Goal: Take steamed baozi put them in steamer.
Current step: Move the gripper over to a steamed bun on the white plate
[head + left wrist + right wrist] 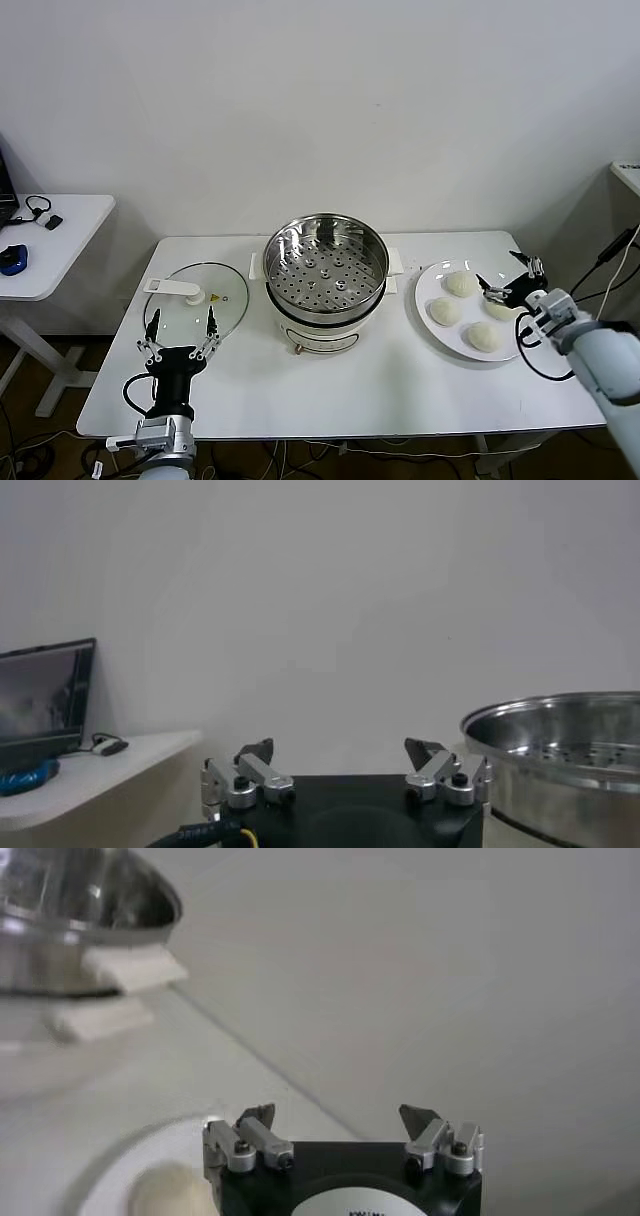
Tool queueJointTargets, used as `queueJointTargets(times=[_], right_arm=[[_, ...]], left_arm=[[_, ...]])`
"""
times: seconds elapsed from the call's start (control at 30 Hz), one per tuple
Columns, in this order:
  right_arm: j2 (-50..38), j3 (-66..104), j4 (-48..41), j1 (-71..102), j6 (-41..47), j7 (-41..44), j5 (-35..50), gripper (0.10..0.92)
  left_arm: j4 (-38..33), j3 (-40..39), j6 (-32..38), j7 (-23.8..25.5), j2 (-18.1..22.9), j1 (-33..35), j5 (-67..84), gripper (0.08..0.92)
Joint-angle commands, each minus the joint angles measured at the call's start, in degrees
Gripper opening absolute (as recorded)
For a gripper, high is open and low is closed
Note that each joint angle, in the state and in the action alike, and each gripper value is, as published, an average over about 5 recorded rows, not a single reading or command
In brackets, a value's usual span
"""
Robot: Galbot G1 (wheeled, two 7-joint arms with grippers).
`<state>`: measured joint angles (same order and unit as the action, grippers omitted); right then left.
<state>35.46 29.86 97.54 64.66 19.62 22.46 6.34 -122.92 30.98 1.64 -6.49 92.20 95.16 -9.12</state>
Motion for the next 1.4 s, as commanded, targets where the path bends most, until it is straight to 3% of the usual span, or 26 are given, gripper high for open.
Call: queueJointTargets(times=[0.03,0.4,0.7,1.17,1.4], right_arm=[[-11.2,-15.0,-14.0,-17.6,-1.9,15.2,-2.3,0.823],[-6.8,-49.1,-29.9,-50.2,-9.9,28.0,-1.6,0.823],[2.6,-79.9,-47.2,-74.0,-21.3,37.6,0.0,0.823],[14.7,-92.6,-63.7,-81.7,-28.1,42.2,-0.6,0.823],[18.3,-90.1,-70.4,-79.4,-30.3,42.9,-3.7,0.823]], left_arm=[[0.4,-0.4,1.1,-0.1,2.8,0.4,0.2,0.823],[1.3,-0.9,1.6,-0.1,2.8,0.5,0.1,0.823],[1.4,-0.5,2.4,-0.2,2.8,1.5,0.4,0.823],[2.3,0.2,3.5,-0.4,2.8,2.3,1.8,0.823],[3.0,0.5,3.9,-0.4,2.8,2.0,1.9,0.823]])
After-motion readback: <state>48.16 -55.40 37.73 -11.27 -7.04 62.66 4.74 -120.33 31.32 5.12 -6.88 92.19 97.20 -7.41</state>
